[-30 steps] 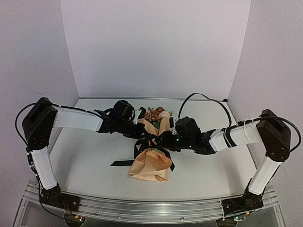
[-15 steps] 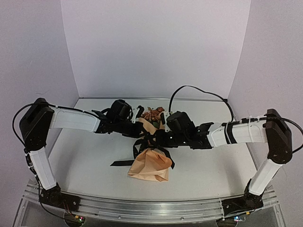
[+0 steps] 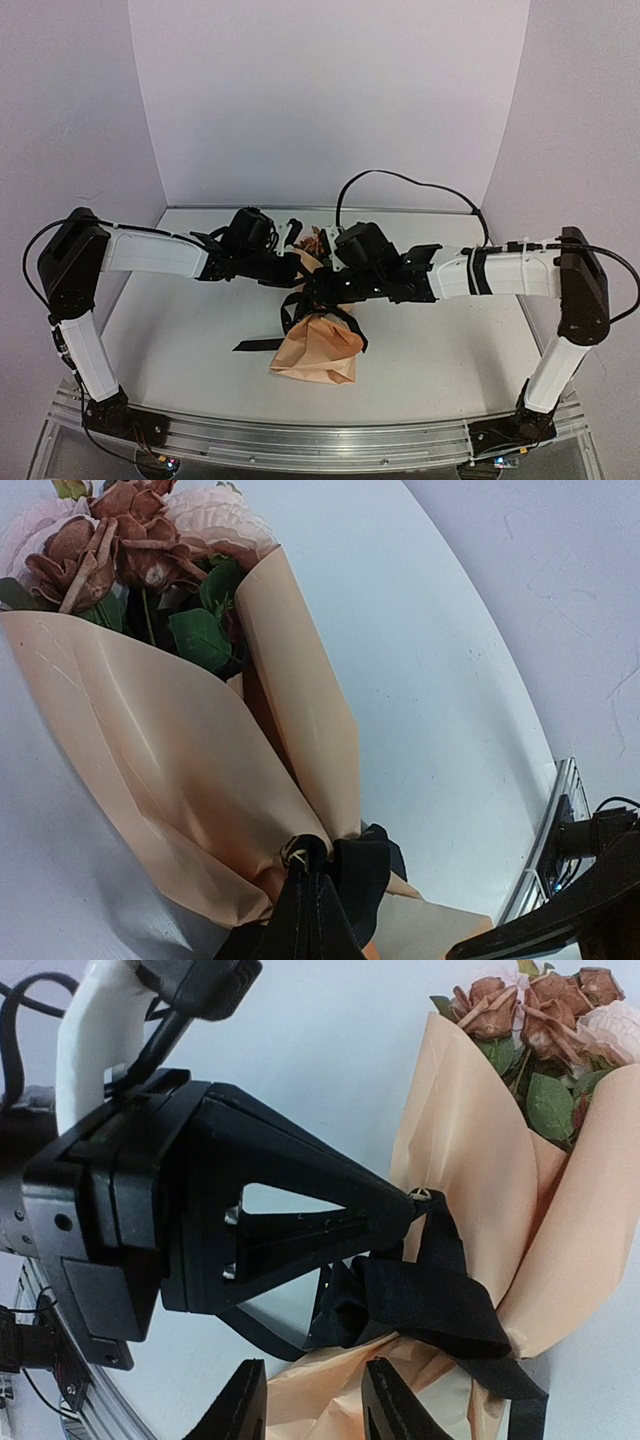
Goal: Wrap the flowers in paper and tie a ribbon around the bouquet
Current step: Cross the half-tied ribbon over the folded bouquet.
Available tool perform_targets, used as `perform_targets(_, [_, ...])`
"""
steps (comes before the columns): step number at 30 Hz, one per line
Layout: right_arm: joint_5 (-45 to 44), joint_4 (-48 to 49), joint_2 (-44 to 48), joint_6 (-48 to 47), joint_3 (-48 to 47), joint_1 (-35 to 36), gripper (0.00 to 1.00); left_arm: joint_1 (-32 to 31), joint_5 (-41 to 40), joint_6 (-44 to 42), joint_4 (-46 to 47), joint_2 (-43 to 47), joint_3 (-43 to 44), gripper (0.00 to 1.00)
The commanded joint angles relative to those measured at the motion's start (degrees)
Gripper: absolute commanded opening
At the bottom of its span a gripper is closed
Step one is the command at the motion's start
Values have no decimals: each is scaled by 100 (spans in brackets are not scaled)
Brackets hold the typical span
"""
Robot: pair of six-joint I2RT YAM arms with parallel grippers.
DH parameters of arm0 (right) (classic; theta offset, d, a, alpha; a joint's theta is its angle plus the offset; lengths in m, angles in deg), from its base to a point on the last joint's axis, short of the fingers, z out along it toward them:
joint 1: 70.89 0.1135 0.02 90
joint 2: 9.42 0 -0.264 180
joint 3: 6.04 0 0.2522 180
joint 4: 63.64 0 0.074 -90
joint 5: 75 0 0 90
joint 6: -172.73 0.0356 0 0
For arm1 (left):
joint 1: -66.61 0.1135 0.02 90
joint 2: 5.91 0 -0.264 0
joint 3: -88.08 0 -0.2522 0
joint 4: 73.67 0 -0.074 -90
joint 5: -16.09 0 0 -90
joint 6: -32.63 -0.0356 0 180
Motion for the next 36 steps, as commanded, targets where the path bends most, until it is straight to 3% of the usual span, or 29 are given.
perform_targets(1, [-125, -386, -363, -198, -445, 159, 35, 159, 323, 156, 176, 69, 28, 0])
perform_targets(7, [-244, -469, -444, 71, -454, 308, 36, 329, 883, 242, 208, -37, 77, 0])
perform_targets(15, [-236, -414, -724, 356, -564, 328, 47, 400, 1843, -47, -411, -340, 573, 0])
perform_targets(21, [-540, -370, -958, 497, -740, 331, 44, 409, 2399, -29, -621, -523, 788, 0])
perform_targets(30, [-1210, -443, -1101, 791, -878, 318, 47, 415, 2683, 92, -783, -616, 1035, 0])
perform_targets(36, [-1368, -528, -1065, 840, -837, 318, 29, 468, 2585, 172, -843, -654, 1049, 0])
